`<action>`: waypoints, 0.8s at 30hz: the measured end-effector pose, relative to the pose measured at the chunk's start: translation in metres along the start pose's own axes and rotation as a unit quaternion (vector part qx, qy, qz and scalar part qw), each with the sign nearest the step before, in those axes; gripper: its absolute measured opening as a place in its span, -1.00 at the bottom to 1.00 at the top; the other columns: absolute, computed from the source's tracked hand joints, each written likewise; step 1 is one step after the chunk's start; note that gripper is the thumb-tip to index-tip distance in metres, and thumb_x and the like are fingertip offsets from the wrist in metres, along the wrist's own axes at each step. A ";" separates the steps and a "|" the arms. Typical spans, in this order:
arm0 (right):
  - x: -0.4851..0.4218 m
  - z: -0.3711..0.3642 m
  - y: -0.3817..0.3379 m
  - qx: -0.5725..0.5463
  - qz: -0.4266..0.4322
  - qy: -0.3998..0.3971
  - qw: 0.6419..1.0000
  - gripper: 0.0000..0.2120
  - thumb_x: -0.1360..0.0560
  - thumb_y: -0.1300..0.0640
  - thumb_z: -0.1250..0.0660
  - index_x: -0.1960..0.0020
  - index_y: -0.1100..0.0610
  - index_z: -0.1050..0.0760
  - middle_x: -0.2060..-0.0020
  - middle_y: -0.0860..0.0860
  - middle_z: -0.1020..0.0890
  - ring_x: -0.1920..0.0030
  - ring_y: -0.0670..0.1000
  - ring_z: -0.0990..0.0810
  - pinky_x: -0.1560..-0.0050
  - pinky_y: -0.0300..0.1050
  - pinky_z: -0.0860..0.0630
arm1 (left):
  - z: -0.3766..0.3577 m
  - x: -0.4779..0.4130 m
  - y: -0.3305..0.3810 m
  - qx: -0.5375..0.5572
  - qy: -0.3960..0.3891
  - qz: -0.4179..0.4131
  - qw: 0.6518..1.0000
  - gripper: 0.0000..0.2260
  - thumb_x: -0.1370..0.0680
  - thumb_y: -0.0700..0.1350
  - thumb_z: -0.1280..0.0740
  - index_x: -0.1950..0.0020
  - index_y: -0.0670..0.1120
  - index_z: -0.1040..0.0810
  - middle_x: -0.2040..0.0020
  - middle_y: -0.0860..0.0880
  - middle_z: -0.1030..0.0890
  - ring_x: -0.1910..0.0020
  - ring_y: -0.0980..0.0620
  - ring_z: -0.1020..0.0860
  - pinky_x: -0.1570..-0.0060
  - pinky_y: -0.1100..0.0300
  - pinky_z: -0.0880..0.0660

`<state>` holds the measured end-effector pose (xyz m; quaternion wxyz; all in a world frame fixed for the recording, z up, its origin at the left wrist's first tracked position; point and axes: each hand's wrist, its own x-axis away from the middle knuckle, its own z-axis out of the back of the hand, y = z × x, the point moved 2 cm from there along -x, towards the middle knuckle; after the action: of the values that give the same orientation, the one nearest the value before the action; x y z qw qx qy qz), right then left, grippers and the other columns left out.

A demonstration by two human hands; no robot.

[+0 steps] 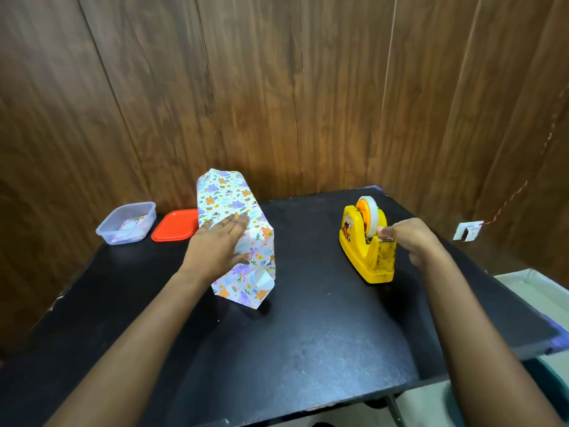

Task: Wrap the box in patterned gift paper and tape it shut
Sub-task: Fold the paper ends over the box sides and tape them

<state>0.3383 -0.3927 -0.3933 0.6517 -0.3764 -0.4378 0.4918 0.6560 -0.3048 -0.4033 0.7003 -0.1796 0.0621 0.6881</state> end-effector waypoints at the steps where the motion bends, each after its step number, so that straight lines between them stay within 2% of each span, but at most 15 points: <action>1: 0.000 0.001 -0.002 -0.020 0.001 0.005 1.000 -0.61 -0.46 0.23 -0.40 -0.24 0.35 -0.45 -0.28 0.20 -0.46 -0.31 0.17 -0.40 -0.12 -0.03 -0.33 | 0.000 0.000 0.000 -0.005 0.000 0.001 1.000 -0.24 -0.46 0.19 -0.34 -0.54 -0.02 -0.07 -0.52 0.05 -0.18 -0.51 0.07 -0.12 -0.43 0.05 -0.12; 3: 0.000 0.003 -0.008 -0.055 0.009 0.021 0.998 -0.61 -0.44 0.23 -0.43 -0.22 0.34 -0.48 -0.26 0.20 -0.49 -0.29 0.16 -0.43 -0.13 -0.01 -0.32 | -0.001 -0.002 0.000 -0.011 0.002 0.002 1.000 -0.25 -0.47 0.20 -0.32 -0.54 -0.01 -0.06 -0.52 0.06 -0.17 -0.51 0.08 -0.11 -0.43 0.07 -0.12; 6: -0.003 0.007 -0.002 -0.086 -0.005 0.035 0.996 -0.74 -0.45 0.25 -0.41 -0.10 0.33 -0.56 -0.18 0.18 -0.55 -0.18 0.11 -0.49 -0.15 -0.01 -0.38 | 0.000 -0.002 0.000 -0.009 0.006 0.001 1.000 -0.25 -0.47 0.20 -0.32 -0.54 -0.01 -0.06 -0.52 0.06 -0.17 -0.51 0.08 -0.12 -0.43 0.06 -0.12; 8: -0.001 0.004 0.013 -0.098 -0.014 0.035 0.994 -0.87 -0.47 0.26 -0.37 0.05 0.33 -0.59 -0.02 0.20 -0.60 0.09 0.03 -0.52 0.12 -0.16 -0.45 | 0.001 -0.002 0.001 0.006 0.012 0.000 1.000 -0.25 -0.45 0.17 -0.37 -0.53 -0.03 -0.12 -0.50 0.02 -0.22 -0.50 0.04 -0.16 -0.42 0.03 -0.15; 9: -0.001 0.001 0.021 -0.111 -0.016 0.035 0.993 -0.89 -0.49 0.25 -0.36 0.14 0.31 -0.58 0.09 0.19 -0.61 0.23 -0.01 -0.50 0.28 -0.24 -0.41 | 0.001 -0.002 0.001 0.011 0.015 0.001 1.000 -0.25 -0.44 0.16 -0.38 -0.52 -0.04 -0.15 -0.50 0.01 -0.24 -0.49 0.02 -0.18 -0.41 0.02 -0.16; 12: 0.006 -0.009 0.041 -0.175 -0.017 0.038 0.984 -0.76 -0.52 0.17 -0.33 0.30 0.21 -0.47 0.36 0.07 -0.53 0.42 -0.08 -0.39 0.55 -0.38 -0.32 | 0.002 -0.001 0.001 0.012 0.022 -0.001 1.000 -0.25 -0.43 0.15 -0.41 -0.51 -0.06 -0.18 -0.48 -0.01 -0.28 -0.47 0.00 -0.22 -0.40 0.00 -0.19; 13: 0.007 -0.012 0.045 -0.198 -0.006 0.043 0.979 -0.75 -0.53 0.16 -0.32 0.31 0.19 -0.46 0.39 0.04 -0.50 0.43 -0.09 -0.39 0.57 -0.38 -0.31 | 0.001 -0.001 0.001 0.011 0.023 -0.002 1.000 -0.25 -0.43 0.15 -0.41 -0.51 -0.06 -0.18 -0.48 -0.01 -0.28 -0.48 0.00 -0.22 -0.40 0.00 -0.19; 16: 0.012 -0.020 0.053 -0.257 0.028 0.066 0.964 -0.75 -0.54 0.15 -0.32 0.31 0.17 -0.49 0.40 0.06 -0.53 0.42 -0.07 -0.46 0.49 -0.30 -0.35 | 0.001 -0.001 0.001 0.008 0.020 -0.001 1.000 -0.25 -0.45 0.16 -0.38 -0.52 -0.04 -0.14 -0.49 0.01 -0.24 -0.49 0.02 -0.19 -0.41 0.02 -0.18; 18: 0.013 -0.026 0.057 -0.293 0.042 0.088 0.951 -0.77 -0.54 0.13 -0.32 0.29 0.16 -0.51 0.43 0.05 -0.57 0.44 -0.07 -0.51 0.53 -0.32 -0.40 | 0.001 -0.001 0.001 0.006 0.022 -0.001 1.000 -0.25 -0.45 0.16 -0.37 -0.52 -0.03 -0.13 -0.50 0.01 -0.23 -0.49 0.03 -0.19 -0.41 0.03 -0.17; 21: 0.014 -0.034 0.060 -0.369 0.035 0.097 0.923 -0.78 -0.54 0.13 -0.31 0.28 0.15 -0.49 0.58 -0.04 -0.57 0.55 -0.16 -0.53 0.57 -0.36 -0.42 | 0.002 -0.002 0.002 0.009 0.026 -0.002 1.000 -0.25 -0.45 0.16 -0.38 -0.52 -0.04 -0.14 -0.49 0.01 -0.25 -0.48 0.02 -0.20 -0.41 0.03 -0.16; 24: 0.013 -0.040 0.058 -0.436 0.016 0.100 0.894 -0.78 -0.55 0.15 -0.30 0.26 0.17 -0.48 0.61 -0.05 -0.56 0.57 -0.16 -0.54 0.55 -0.34 -0.47 | 0.001 -0.002 0.003 0.004 0.027 -0.001 1.000 -0.26 -0.44 0.16 -0.39 -0.52 -0.04 -0.16 -0.49 0.01 -0.26 -0.48 0.02 -0.22 -0.40 0.04 -0.18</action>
<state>0.3600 -0.3685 -0.4578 0.4547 -0.6770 -0.5344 0.2221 0.6525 -0.3063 -0.4023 0.7001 -0.1952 0.0838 0.6817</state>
